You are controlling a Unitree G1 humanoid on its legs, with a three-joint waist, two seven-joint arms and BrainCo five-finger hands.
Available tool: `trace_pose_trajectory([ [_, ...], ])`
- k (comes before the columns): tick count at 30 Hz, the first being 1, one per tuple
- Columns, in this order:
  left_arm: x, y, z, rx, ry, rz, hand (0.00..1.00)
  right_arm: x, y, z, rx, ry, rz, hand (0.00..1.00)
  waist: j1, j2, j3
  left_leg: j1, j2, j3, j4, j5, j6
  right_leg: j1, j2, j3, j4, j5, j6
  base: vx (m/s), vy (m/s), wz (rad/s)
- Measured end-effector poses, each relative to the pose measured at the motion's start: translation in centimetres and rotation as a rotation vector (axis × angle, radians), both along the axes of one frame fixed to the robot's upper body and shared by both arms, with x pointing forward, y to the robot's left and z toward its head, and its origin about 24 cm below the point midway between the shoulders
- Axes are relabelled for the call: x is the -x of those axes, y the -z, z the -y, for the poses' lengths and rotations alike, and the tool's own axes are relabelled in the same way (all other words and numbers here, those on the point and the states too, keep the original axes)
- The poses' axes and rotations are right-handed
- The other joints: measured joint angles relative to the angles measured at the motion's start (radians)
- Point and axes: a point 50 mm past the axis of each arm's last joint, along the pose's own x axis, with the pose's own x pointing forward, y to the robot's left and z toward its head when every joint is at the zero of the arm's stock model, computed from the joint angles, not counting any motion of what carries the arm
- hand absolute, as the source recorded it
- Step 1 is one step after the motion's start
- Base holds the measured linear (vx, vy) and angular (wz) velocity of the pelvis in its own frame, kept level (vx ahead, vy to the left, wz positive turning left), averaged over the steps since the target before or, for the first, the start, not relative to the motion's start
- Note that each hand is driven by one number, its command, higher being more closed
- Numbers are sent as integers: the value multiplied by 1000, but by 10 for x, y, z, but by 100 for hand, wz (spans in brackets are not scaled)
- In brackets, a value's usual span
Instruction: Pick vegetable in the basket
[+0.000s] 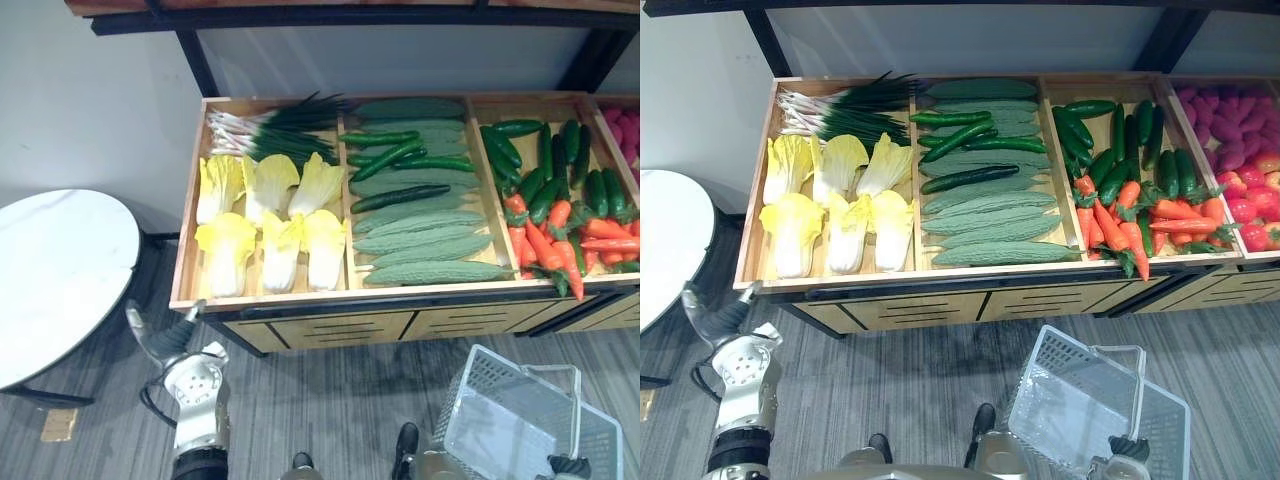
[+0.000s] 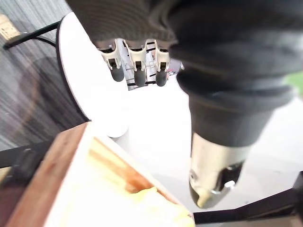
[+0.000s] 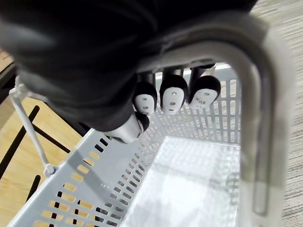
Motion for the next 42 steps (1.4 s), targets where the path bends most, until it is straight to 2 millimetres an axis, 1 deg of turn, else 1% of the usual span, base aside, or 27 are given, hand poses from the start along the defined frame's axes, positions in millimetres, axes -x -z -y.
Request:
trace_pose_trajectory([
  [2, 0, -11, 1, -35, -30, 42, 0, 1, 0, 0, 1, -1, -2, 100, -2, 2, -1, 0, -13, 4, 5, -5, 9, 2, -7, 15, -15, 13, 8, -36, 27, -13],
  [6, -4, -22, 2, -61, -50, 83, 0, 4, 1, -2, -3, -1, -8, 100, -4, 3, -1, -1, -20, 18, 5, -10, 15, -2, -15, 30, -30, 22, 11, -20, 13, -11],
  [9, -7, -21, 1, -51, -54, 68, 0, 0, -1, -1, 9, -26, 6, 100, -7, 2, -1, -1, -22, 31, 5, -15, 16, -8, -16, 42, -32, 24, 13, 5, -1, -12],
  [12, -19, -14, -3, -22, -55, 9, 0, -5, -3, -1, 19, -49, 16, 100, -11, 1, 0, -9, -22, 33, 7, -17, 16, -17, -16, 44, -32, 24, 14, 0, 0, 0],
  [14, -28, -8, -14, 6, -67, -58, 0, -16, -8, 0, 33, -73, 49, 100, -21, 0, 3, -36, -24, 39, 11, -17, 16, -46, -17, 51, -32, 36, 10, 8, -13, -7],
  [16, -32, -4, -19, 29, -62, -97, 0, -21, -10, 1, 38, -92, 57, 100, -28, -1, 5, -45, -25, 46, 12, -17, 16, -60, -17, 56, -32, 37, 9, 22, -8, -11],
  [18, -39, -6, -21, 30, -50, -109, 0, -23, -12, 5, 45, -110, 58, 100, -28, 0, 13, -46, -25, 52, 16, -17, 16, -62, -17, 59, -32, 37, 8, 23, -13, -8],
  [20, -50, -13, -24, 25, -34, -113, 0, -28, -15, 7, 53, -121, 68, 100, -28, -1, 32, -50, -24, 53, 23, -19, 20, -66, -18, 63, -30, 37, 8, -5, -16, -4],
  [22, -56, -18, -26, 20, -30, -110, 0, -33, -16, 6, 56, -142, 73, 100, -28, -1, 36, -73, -25, 53, 26, -20, 20, -90, -19, 67, -28, 40, 7, -23, -20, -3],
  [28, -63, -24, -33, 8, -30, -118, 0, -46, -19, 3, 60, -175, 102, 100, -29, -1, 77, -100, -25, 54, 39, -21, 22, -114, -20, 74, -25, 43, 7, 0, 0, 0],
  [33, -66, -26, -31, -6, -5, -123, 0, -55, -22, 1, 73, -214, 119, 100, -28, -1, 87, -101, -25, 56, 39, -22, 21, -119, -19, 78, -25, 43, 7, 3, -5, -1],
  [37, -74, -35, -33, -36, 26, -120, 0, -64, -26, -1, 79, -233, 144, 100, -27, -1, 102, -105, -26, 58, 39, -22, 21, -128, -21, 82, -17, 43, 7, 0, 0, 0],
  [42, -82, -38, -27, -41, 59, -123, 0, -72, -28, -4, 82, -263, 156, 100, -28, -1, 121, -110, -28, 58, 43, -22, 21, -136, -24, 83, -10, 43, 7, 0, 0, 0],
])
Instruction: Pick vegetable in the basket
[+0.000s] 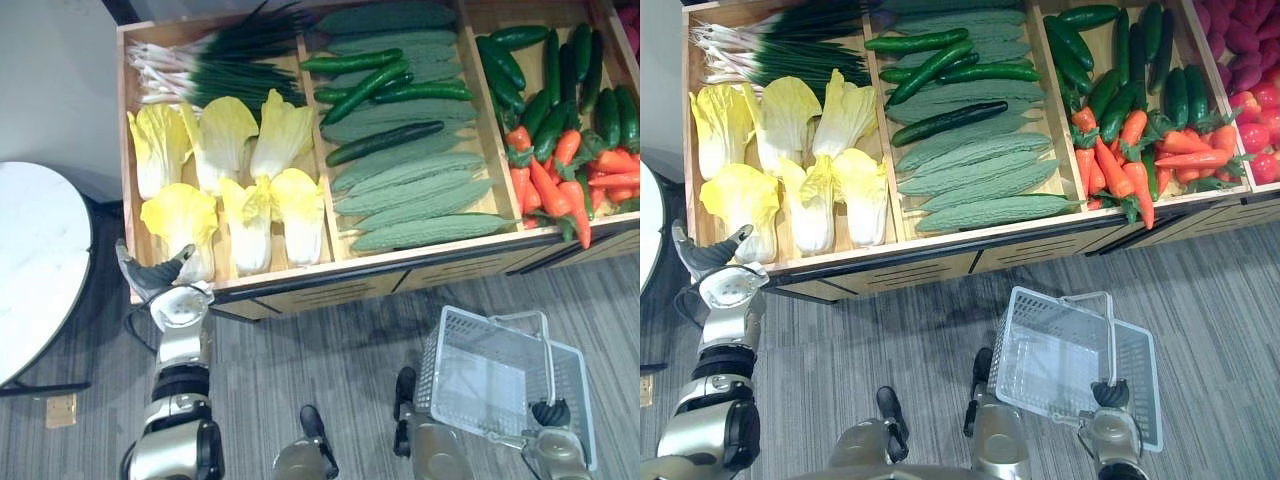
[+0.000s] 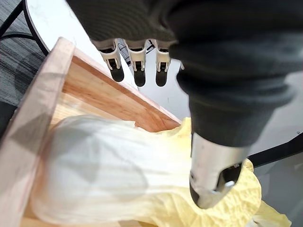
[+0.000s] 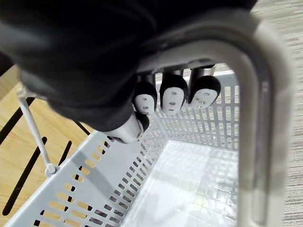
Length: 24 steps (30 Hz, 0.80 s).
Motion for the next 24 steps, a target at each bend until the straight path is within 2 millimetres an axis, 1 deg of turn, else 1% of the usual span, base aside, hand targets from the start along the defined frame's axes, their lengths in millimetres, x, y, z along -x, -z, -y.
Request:
trace_pose_trajectory([
  [9, -8, 3, -1, 15, 16, -48, 0, -15, -6, -3, 4, -25, 38, 100, 0, -4, 33, -31, 2, 21, 16, -1, 0, -47, 1, 25, 17, 6, -5, -12, -18, -7],
  [11, -14, -1, 2, 13, 29, -43, 0, -16, -6, -4, 5, -35, 38, 100, -1, -8, 41, -32, 2, 22, 17, -1, 0, -48, 1, 26, 17, 6, -6, -2, -9, -3],
  [12, -20, -10, 3, 13, 33, -26, 0, -20, -8, -6, 10, -53, 48, 100, 0, -16, 51, -47, 3, 22, 24, -1, 0, -59, 2, 29, 16, 13, -9, 0, 0, 0],
  [13, -22, -12, 3, 13, 34, -21, 0, -22, -9, -6, 11, -56, 56, 100, 0, -20, 53, -55, 3, 22, 27, -1, 0, -66, 2, 32, 15, 15, -9, -33, -23, -3],
  [16, -23, -22, -3, -10, 21, -2, 0, -30, -15, -7, 19, -67, 92, 100, 1, -27, 83, -64, 1, 30, 34, -3, 4, -76, 3, 47, 7, 31, -12, -35, -21, -10],
  [18, -24, -24, -6, -16, 18, -3, 0, -31, -16, -7, 20, -73, 99, 100, 0, -27, 86, -76, 0, 30, 39, -3, 4, -80, 7, 49, -6, 42, -12, -37, -27, -3],
  [19, -26, -26, -6, -16, 17, -3, 100, -32, -16, -8, 21, -78, 101, 100, 0, -30, 87, -81, -1, 30, 42, -3, 5, -81, 7, 50, -15, 49, -13, 0, 0, 0],
  [22, -31, -32, -9, -29, 16, -15, 100, -36, -19, -9, 35, -107, 106, 100, 0, -34, 93, -97, 1, 30, 56, -5, 8, -89, 7, 54, -21, 58, -11, -29, -13, -1],
  [24, -33, -37, -14, -48, 19, -29, 100, -40, -22, -7, 43, -115, 115, 100, 0, -41, 97, -107, -1, 35, 58, -5, 8, -98, 7, 60, -29, 68, -13, -40, -15, -5],
])
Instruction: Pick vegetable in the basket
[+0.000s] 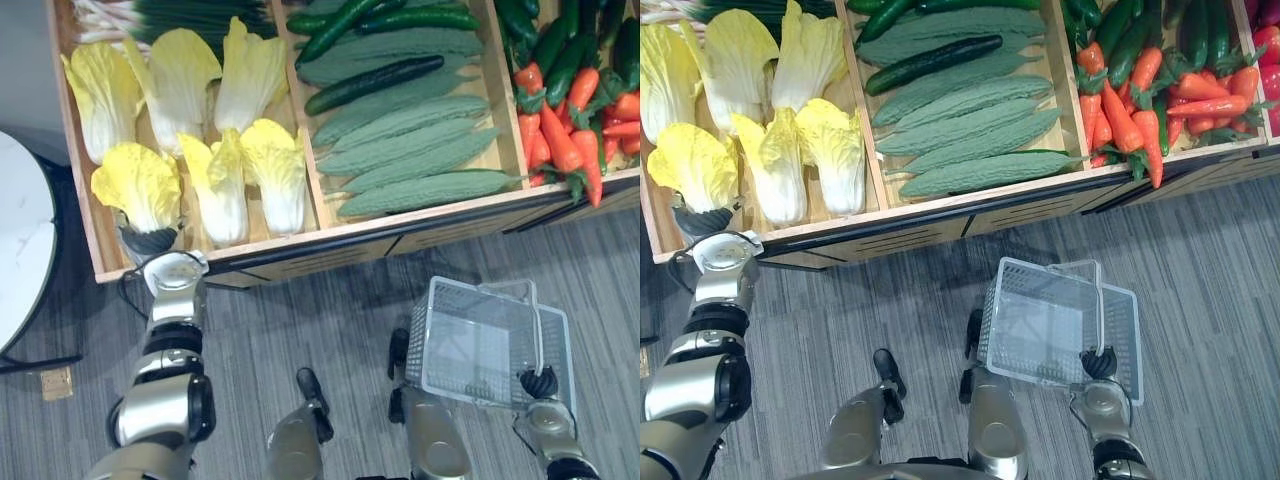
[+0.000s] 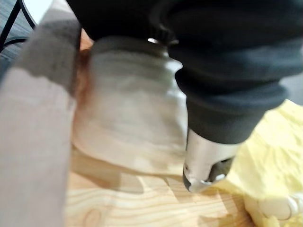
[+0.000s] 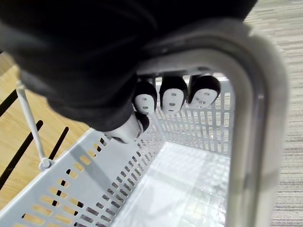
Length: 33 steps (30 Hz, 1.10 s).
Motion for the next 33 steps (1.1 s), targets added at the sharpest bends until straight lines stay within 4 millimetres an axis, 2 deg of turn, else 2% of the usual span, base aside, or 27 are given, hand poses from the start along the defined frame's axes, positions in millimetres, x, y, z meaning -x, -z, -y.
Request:
trace_pose_trajectory([
  [5, -4, -7, -10, -89, 35, -96, 100, -7, -3, -2, 10, -35, 10, 100, 0, -7, 4, -7, -1, 4, 8, 0, 0, 1, -1, 6, -16, 16, 2, -12, -7, -2],
  [9, -10, -11, -7, -115, 76, -128, 100, -9, -5, -3, 14, -49, 14, 100, 1, -11, 6, -8, -4, -7, 8, 2, 4, 7, -10, 1, -16, 20, 7, -11, 8, 8],
  [14, -18, -11, 10, -66, 114, -98, 100, -11, -4, -4, 10, -49, 15, 100, -3, -17, 9, -2, -23, -35, 7, 7, 14, 34, -30, -11, -23, 28, 19, -8, 37, 17],
  [17, -20, -10, 39, 71, 101, 52, 100, -9, 0, -10, -14, -38, 13, 100, -1, -19, 9, 20, -35, -58, 1, 10, 21, 70, -43, -16, -32, 32, 25, -3, 42, 23],
  [19, -12, -9, 61, 178, 48, 185, 100, -5, 5, -16, -41, -21, 9, 100, 1, -21, 8, 35, -42, -67, -10, 13, 26, 87, -49, -20, -35, 32, 26, 4, 34, 14],
  [22, 8, 1, 73, 257, -52, 258, 100, 6, 13, -20, -65, 0, -15, 100, 2, -20, 3, 54, -46, -69, -19, 13, 26, 107, -50, -22, -43, 31, 27, 0, 0, 0],
  [26, 33, 13, 76, 304, -195, 295, 100, 18, 21, -20, -79, 28, -46, 100, 4, -17, -7, 80, -49, -74, -29, 16, 28, 132, -47, -28, -44, 28, 31, 4, 0, 1],
  [28, 41, 17, 77, 317, -237, 305, 100, 29, 27, -20, -88, 46, -83, 100, 3, -16, -47, 83, -47, -81, -30, 15, 27, 139, -46, -33, -45, 27, 33, 9, -4, 8],
  [31, 54, 4, 75, 263, -284, 373, 100, 41, 34, -23, -95, 49, -118, 100, 3, -17, -111, 88, -42, -82, -32, 13, 25, 145, -45, -35, -45, 27, 33, 4, -4, 2],
  [33, 60, -5, 73, 216, -308, 412, 100, 46, 36, -23, -94, 51, -130, 100, 4, -14, -130, 112, -41, -79, -43, 13, 25, 163, -43, -33, -45, 27, 33, -1, -2, -6],
])
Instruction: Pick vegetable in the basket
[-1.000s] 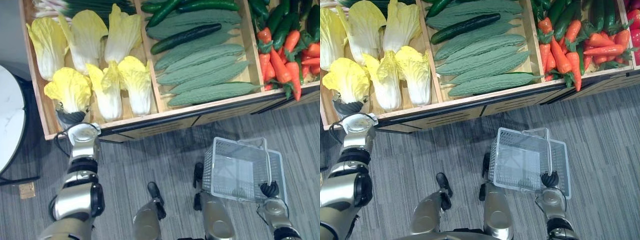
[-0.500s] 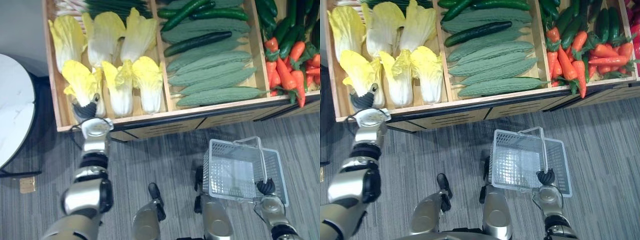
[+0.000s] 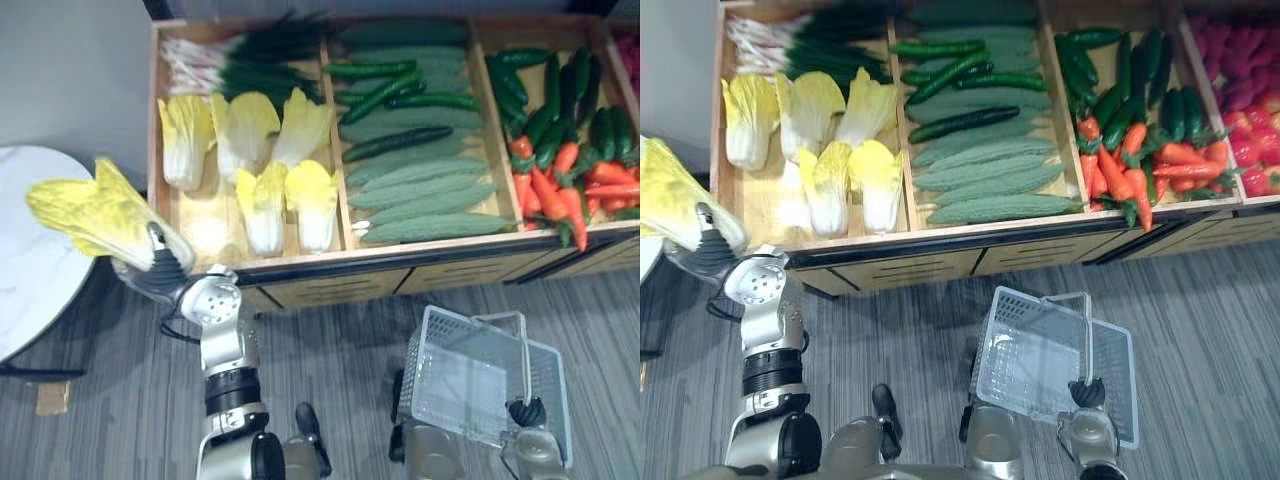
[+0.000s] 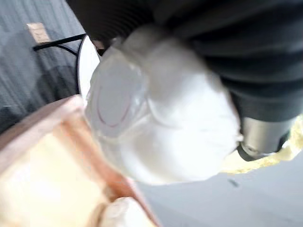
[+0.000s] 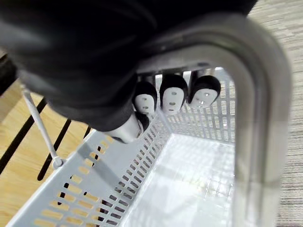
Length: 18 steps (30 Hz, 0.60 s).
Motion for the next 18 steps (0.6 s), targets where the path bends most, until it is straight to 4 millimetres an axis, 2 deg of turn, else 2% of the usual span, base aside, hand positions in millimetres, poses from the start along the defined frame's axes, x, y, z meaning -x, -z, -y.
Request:
trace_pose_trajectory([
  [2, 10, -9, -3, -59, -30, 33, 100, 5, 2, -1, 2, -12, -16, 100, 1, 0, -43, 9, 4, 19, -5, -10, -9, -2, 5, 23, 1, 0, 0, -23, -2, -21],
  [5, 12, -14, 1, -104, 20, 45, 100, 10, 4, 0, 9, -30, -35, 100, 0, 8, -70, 30, 9, 26, -19, -12, -8, 3, 14, 37, 4, 0, 0, -5, -17, -17],
  [9, 2, -22, 17, -311, 260, 3, 100, 6, -7, 24, 85, -80, -50, 100, -1, 29, -94, 71, 23, 80, -22, -18, -18, 5, 36, 100, 14, 0, 0, -4, -25, -42],
  [11, -4, -29, 33, -429, 441, 9, 100, -1, -24, 51, 167, -122, -55, 100, -4, 47, -106, 106, 25, 132, -36, -21, -22, -1, 50, 152, 21, 0, 1, 0, -14, -64],
  [12, -4, -30, 36, -459, 480, 11, 100, -4, -29, 58, 192, -135, -55, 100, -6, 52, -110, 116, 25, 149, -38, -23, -25, -2, 54, 169, 22, 0, 1, 7, -8, -79],
  [14, -5, -30, 52, -544, 631, 26, 100, -17, -51, 79, 302, -207, -50, 100, -16, 71, -124, 150, 29, 216, -39, -37, -37, -3, 71, 237, 22, -7, 9, 0, -8, -83],
  [16, -5, -28, 63, -585, 729, 26, 100, -34, -69, 85, 378, -297, -31, 100, -33, 83, -135, 183, 28, 268, -48, -42, -44, -6, 83, 279, 22, -21, 26, -2, -5, -73],
  [18, -6, -27, 79, -614, 840, 40, 100, -46, -85, 89, 453, -392, -24, 100, -33, 93, -141, 218, 28, 329, -53, -49, -57, -8, 103, 330, 20, -20, 27, -8, -1, -95],
])
